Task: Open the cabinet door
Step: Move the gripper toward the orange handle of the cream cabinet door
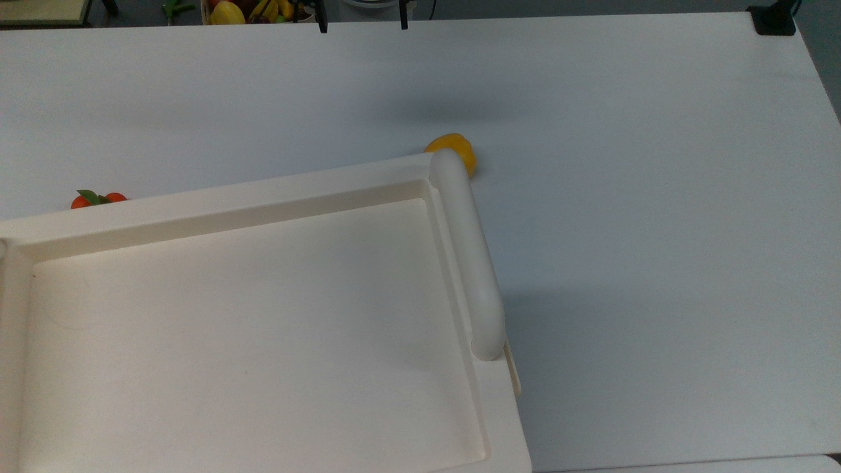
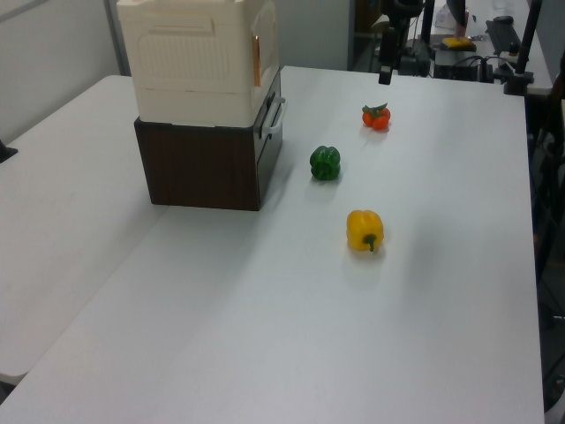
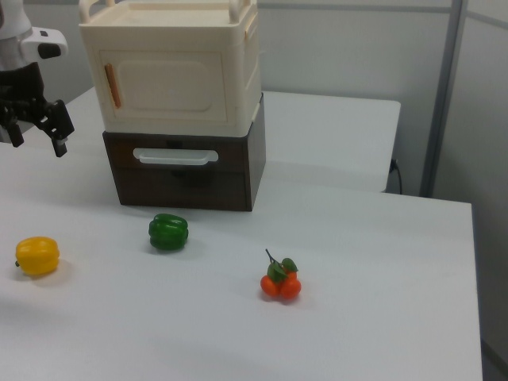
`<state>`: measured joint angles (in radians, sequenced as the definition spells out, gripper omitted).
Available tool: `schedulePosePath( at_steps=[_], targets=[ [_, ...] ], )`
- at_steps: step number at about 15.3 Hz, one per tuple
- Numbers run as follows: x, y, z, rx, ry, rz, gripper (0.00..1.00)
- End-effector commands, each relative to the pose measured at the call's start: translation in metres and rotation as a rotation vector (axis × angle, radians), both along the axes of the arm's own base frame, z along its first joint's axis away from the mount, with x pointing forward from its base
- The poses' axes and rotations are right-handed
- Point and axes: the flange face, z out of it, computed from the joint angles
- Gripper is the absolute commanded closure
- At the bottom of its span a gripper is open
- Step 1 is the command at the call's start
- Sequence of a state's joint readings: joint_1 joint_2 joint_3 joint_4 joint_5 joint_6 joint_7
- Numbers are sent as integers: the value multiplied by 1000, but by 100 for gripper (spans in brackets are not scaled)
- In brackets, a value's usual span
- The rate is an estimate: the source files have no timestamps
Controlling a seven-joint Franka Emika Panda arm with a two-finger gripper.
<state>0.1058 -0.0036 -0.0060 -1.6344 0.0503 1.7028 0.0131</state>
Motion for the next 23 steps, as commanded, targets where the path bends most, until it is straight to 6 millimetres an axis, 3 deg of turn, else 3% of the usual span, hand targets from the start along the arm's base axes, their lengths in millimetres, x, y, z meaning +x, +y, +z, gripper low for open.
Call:
schedulePosePath(
  at_steps=[1,5,8,11,18,23],
  targets=[
    [1,2,2,-16,-32,-1,0],
    [7,3,6,-11,-90,6,0],
    [37,7,9,20,-279,-6,4],
    [62,7,15,55,-473,-39,15],
    [101,6,-3,142,-706,-97,54],
    [115,8,-12,148,-797,-105,55]
  ],
)
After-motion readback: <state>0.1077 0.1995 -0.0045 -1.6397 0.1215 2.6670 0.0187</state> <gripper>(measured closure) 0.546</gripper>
